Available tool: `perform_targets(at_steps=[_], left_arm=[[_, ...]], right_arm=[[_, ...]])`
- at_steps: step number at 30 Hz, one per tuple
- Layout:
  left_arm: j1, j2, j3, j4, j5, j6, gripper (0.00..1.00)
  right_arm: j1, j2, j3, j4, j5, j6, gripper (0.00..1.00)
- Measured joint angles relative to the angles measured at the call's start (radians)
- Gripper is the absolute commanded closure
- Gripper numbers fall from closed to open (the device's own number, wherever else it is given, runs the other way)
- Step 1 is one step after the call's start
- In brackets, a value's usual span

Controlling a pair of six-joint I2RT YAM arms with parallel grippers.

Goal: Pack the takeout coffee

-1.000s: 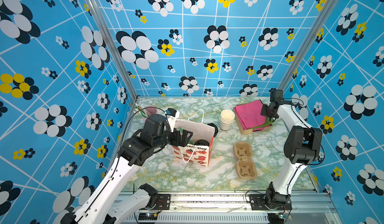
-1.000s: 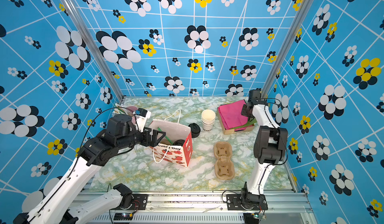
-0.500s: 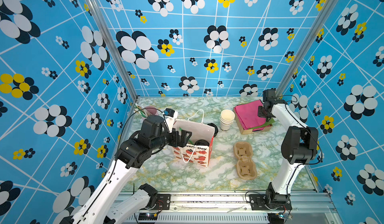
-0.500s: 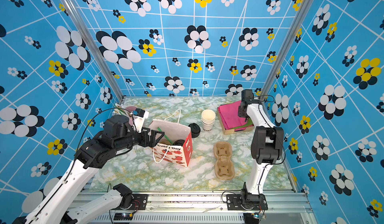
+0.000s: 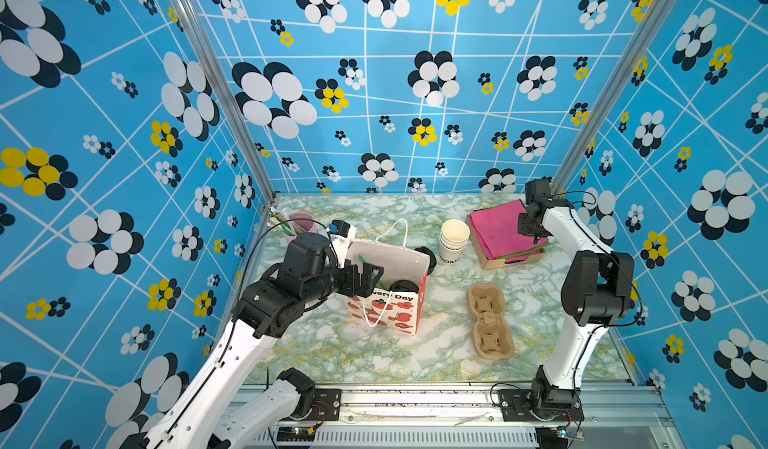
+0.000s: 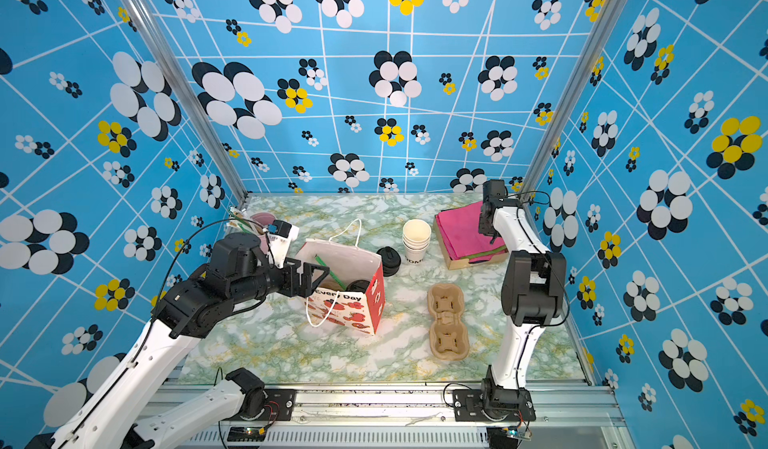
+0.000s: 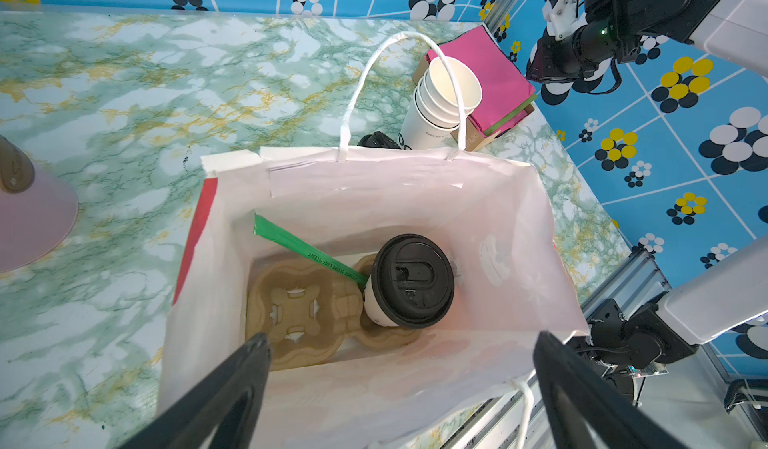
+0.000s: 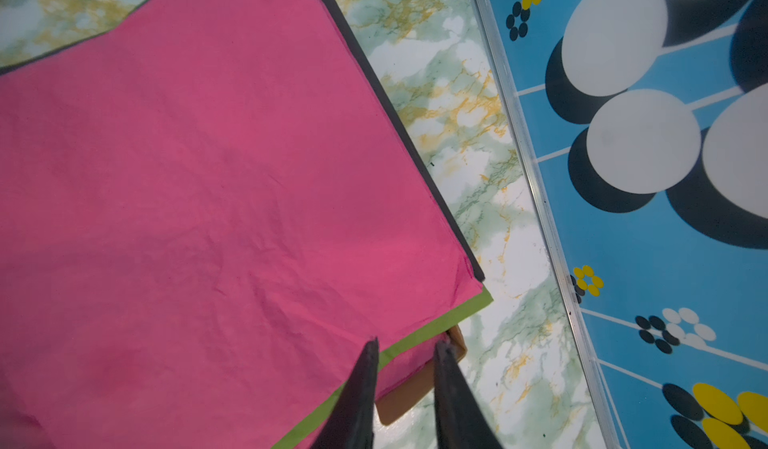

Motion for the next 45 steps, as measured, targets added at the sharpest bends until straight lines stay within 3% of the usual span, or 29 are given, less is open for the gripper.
perform_targets(at_steps=[9,17,25,33,45], left_arm=[[0.002,-0.013,-0.018,0.001,0.0,0.0,0.0],[0.008,-0.013,-0.02,0.001,0.0,0.0,0.01],[0.008,-0.022,-0.026,0.001,0.0,0.0,0.01],[0.013,-0.026,-0.026,0.002,0.002,0.0,0.01],[0.014,-0.026,-0.026,0.002,0.003,0.0,0.01]], right_arm=[[-0.137,-0.025,-0.134,0.048,-0.204,0.125,0.57],[-0.138,-0.058,-0.161,0.098,-0.358,0.228,0.51],[-0.138,-0.101,-0.309,0.191,-0.498,0.382,0.46],[-0.138,-0.145,-0.4,0.296,-0.575,0.515,0.45],[-0.138,-0.197,-0.445,0.35,-0.582,0.61,0.41]])
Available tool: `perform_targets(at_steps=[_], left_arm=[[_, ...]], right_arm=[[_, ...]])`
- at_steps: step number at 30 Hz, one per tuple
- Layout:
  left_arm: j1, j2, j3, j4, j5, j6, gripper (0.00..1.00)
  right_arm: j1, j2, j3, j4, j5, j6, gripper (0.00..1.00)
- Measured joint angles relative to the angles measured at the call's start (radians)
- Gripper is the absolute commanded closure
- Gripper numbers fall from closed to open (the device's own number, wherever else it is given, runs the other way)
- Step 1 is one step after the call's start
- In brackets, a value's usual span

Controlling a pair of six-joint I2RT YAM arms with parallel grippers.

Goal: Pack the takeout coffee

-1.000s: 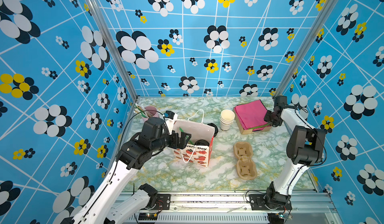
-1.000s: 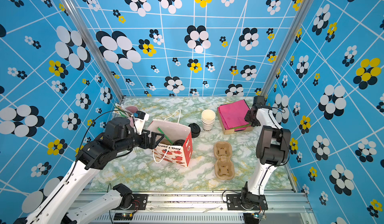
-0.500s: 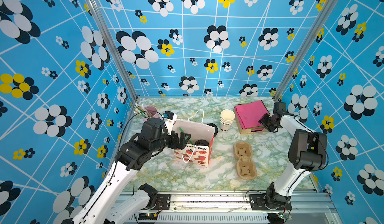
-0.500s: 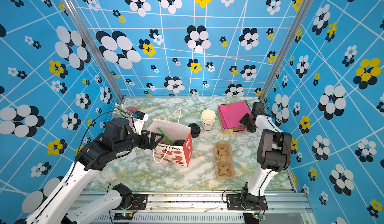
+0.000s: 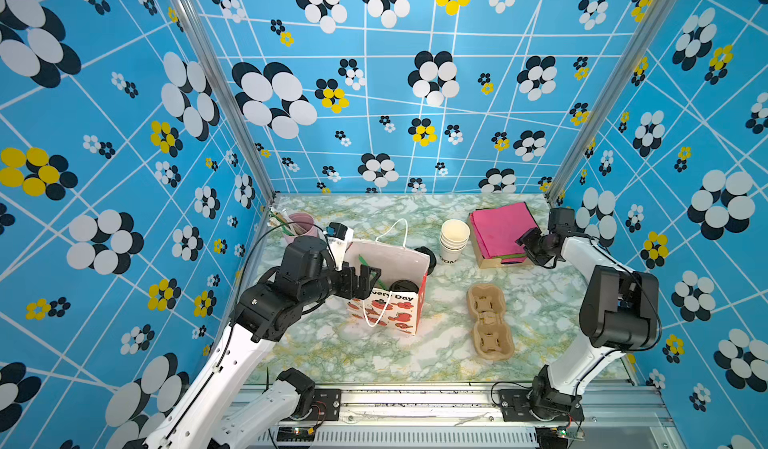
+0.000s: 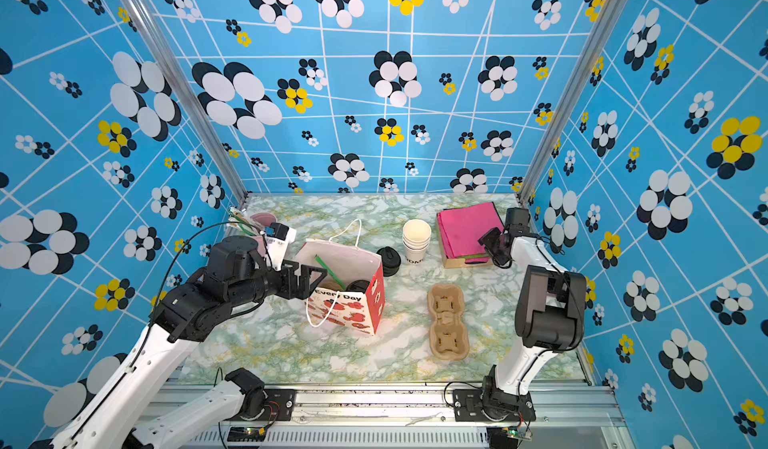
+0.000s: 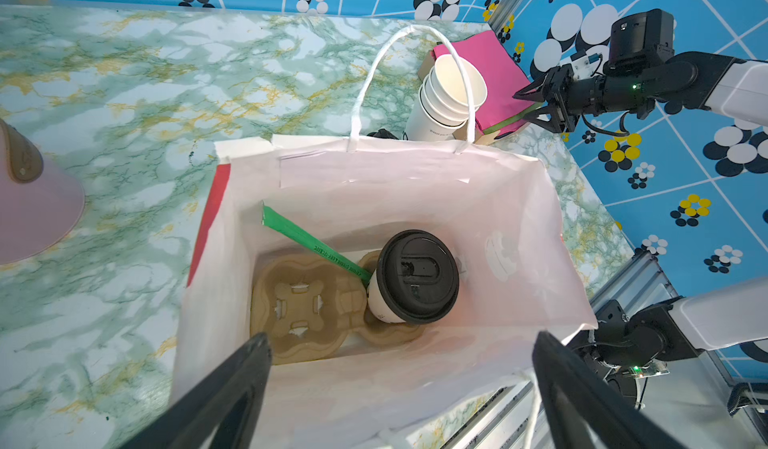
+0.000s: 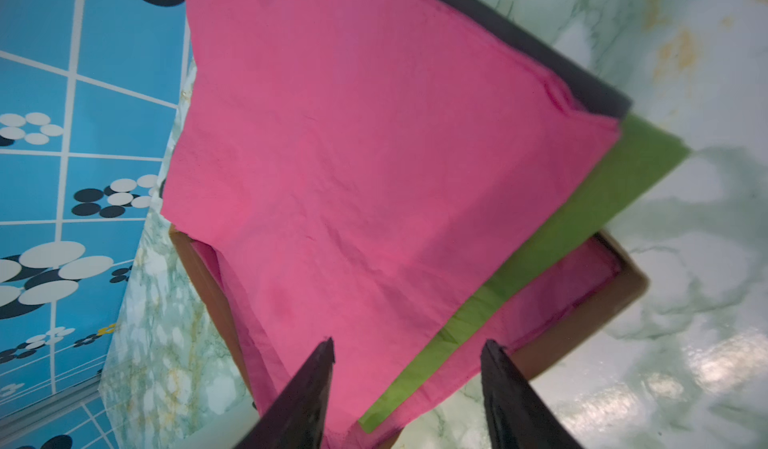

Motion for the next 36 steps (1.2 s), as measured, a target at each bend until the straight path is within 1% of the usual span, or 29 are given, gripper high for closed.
perform_targets(at_steps=[7,13,22,36], left_arm=[[0.0,0.0,-0.01,0.007,0.0,0.0,0.01],[0.0,0.0,-0.011,0.016,0.0,0.0,0.01],[0.0,0.0,-0.011,0.023,0.0,-0.009,0.01],[0.0,0.0,-0.011,0.025,0.0,-0.016,0.01]], right_arm=[[0.0,0.0,-0.024,0.04,-0.038,0.057,0.42],[0.0,0.0,-0.047,0.05,-0.047,0.087,0.43],[0.0,0.004,-0.047,0.077,-0.06,0.11,0.48],[0.0,0.038,-0.047,0.086,-0.066,0.117,0.5]])
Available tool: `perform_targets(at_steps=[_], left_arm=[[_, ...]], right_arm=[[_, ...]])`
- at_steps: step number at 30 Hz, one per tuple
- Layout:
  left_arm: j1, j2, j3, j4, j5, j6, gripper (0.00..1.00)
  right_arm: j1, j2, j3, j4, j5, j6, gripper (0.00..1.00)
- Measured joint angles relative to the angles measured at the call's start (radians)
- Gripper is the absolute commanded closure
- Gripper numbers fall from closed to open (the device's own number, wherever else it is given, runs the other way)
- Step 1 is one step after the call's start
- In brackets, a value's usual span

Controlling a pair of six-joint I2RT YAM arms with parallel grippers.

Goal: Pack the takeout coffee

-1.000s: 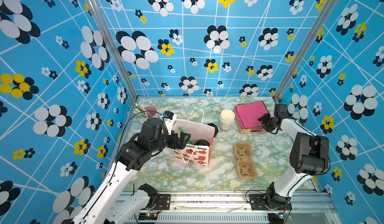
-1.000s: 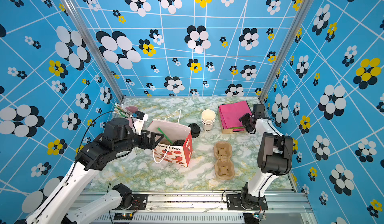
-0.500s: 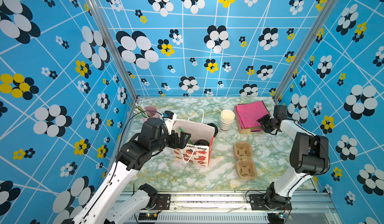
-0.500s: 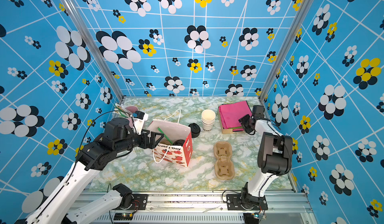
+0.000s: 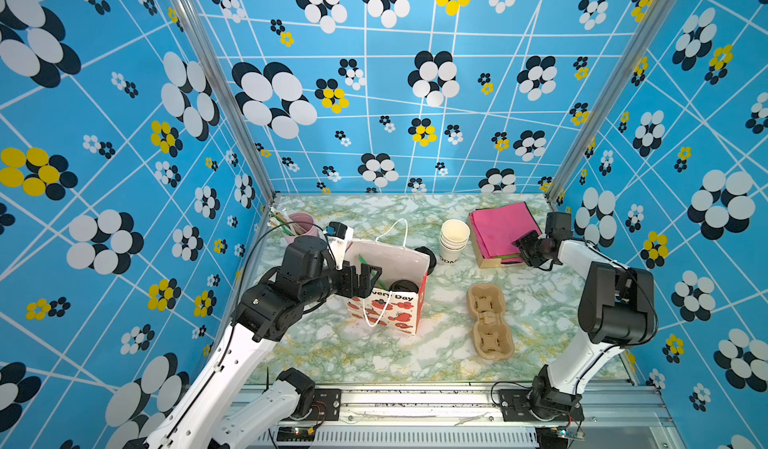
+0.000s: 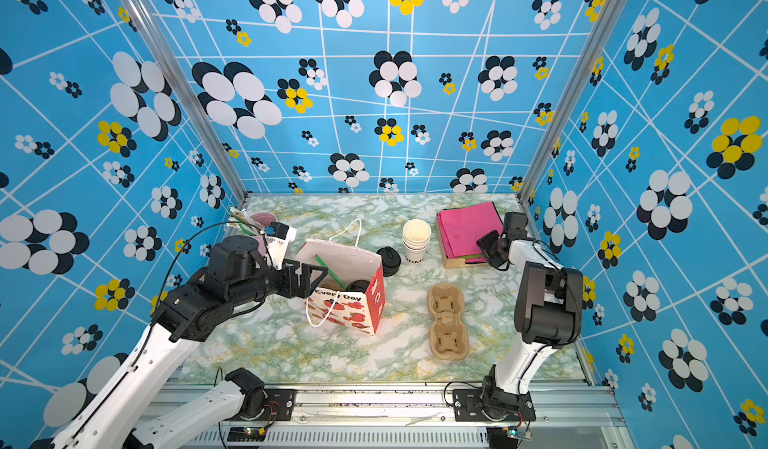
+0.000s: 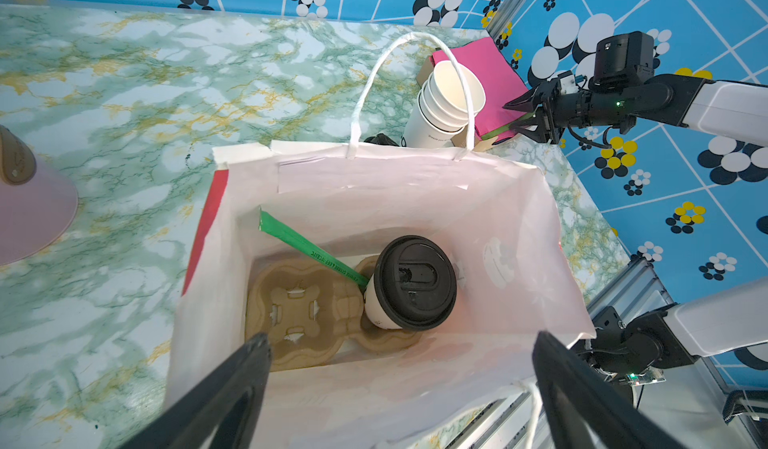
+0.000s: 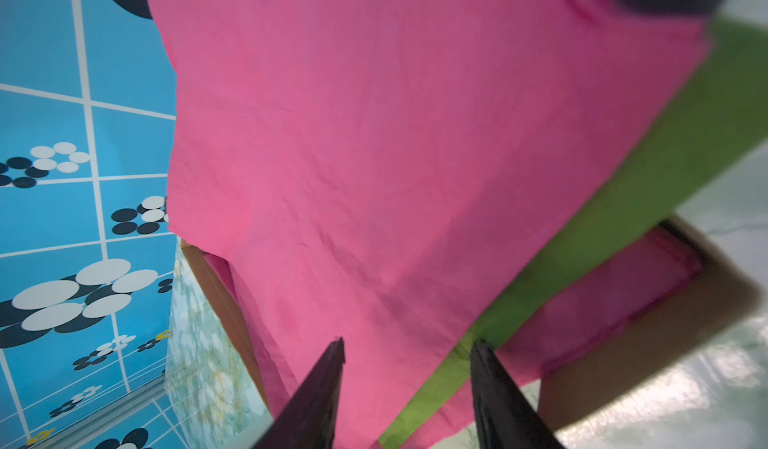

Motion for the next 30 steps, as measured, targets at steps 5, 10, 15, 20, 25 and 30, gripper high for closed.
perform_targets(at_steps=[5,10,15,20,25,30], left_arm=[[0.0,0.0,0.0,0.0,0.0,0.0,0.01],[0.0,0.0,0.0,0.0,0.0,0.0,0.01],[0.0,0.0,-0.001,0.0,0.0,0.0,0.01],[0.0,0.0,-0.002,0.0,0.0,-0.003,0.01],[0.0,0.0,-0.002,0.0,0.0,-0.003,0.01],[0.001,-0.005,-0.01,-0.001,0.0,-0.003,0.01]], right_arm=[[0.0,0.018,0.0,0.013,0.0,0.009,0.61],[0.0,0.021,0.0,0.018,0.001,0.019,0.69],[0.0,0.021,0.0,0.024,0.001,0.022,0.72],[0.0,0.021,0.0,0.035,0.005,0.022,0.72],[0.0,0.021,0.001,0.04,0.005,0.022,0.72],[0.0,0.021,0.013,0.04,0.005,0.021,0.73]])
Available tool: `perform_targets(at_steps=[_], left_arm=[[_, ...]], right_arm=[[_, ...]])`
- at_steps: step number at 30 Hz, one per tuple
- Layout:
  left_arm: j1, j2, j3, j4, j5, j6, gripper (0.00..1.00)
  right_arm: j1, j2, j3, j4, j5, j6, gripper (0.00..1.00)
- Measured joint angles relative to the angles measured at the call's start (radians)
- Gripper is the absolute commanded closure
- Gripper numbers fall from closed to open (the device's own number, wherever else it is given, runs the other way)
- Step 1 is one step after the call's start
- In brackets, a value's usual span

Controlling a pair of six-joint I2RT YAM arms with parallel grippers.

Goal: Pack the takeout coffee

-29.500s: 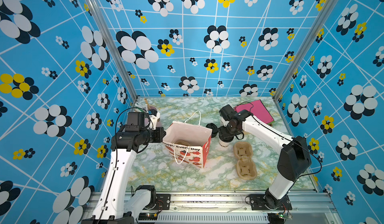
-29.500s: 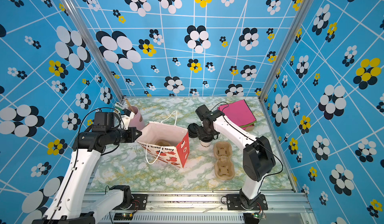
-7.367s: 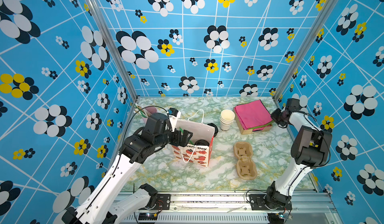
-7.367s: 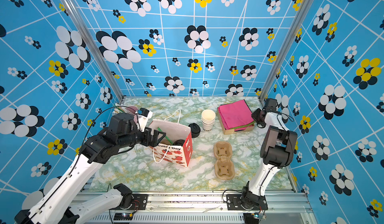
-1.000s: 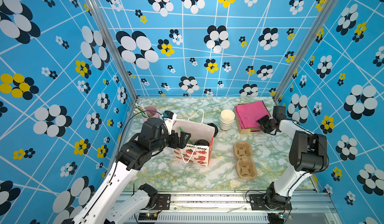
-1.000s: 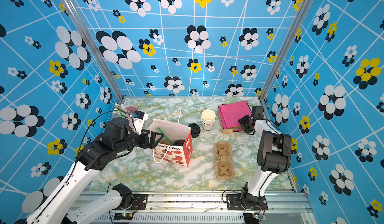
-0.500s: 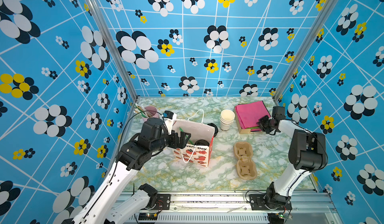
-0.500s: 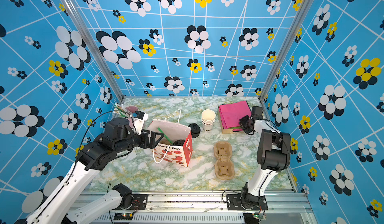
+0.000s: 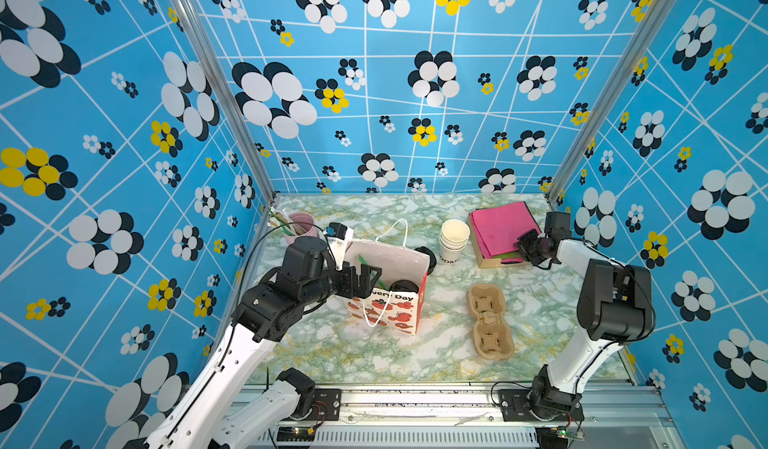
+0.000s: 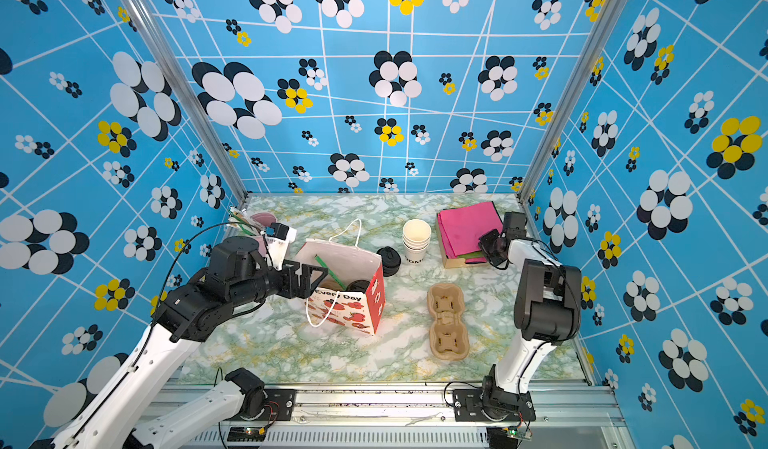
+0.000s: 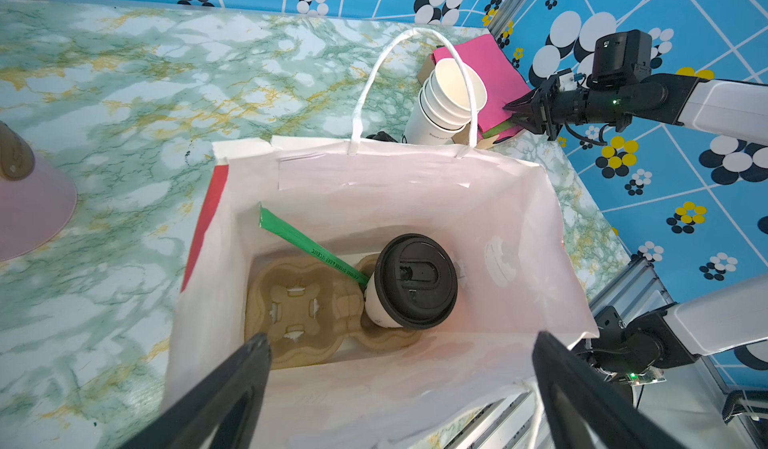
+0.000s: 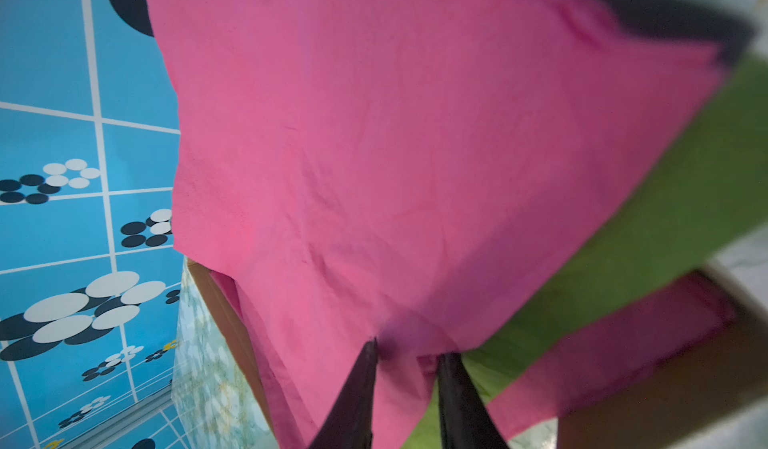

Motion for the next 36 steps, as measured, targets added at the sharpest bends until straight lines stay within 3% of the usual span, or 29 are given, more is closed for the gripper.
perform_targets(at_steps=[17,27,36], left_arm=[[0.0,-0.002,-0.005,0.001,0.0,0.0,0.01],[0.0,-0.002,-0.005,0.001,0.0,0.0,0.01],[0.0,-0.002,-0.005,0.001,0.0,0.0,0.01]], right_arm=[[0.0,0.0,0.067,-0.05,0.0,-0.035,0.73],[0.0,0.003,0.127,-0.143,0.038,-0.122,0.75],[0.0,0.023,0.183,-0.224,0.08,-0.227,0.71]])
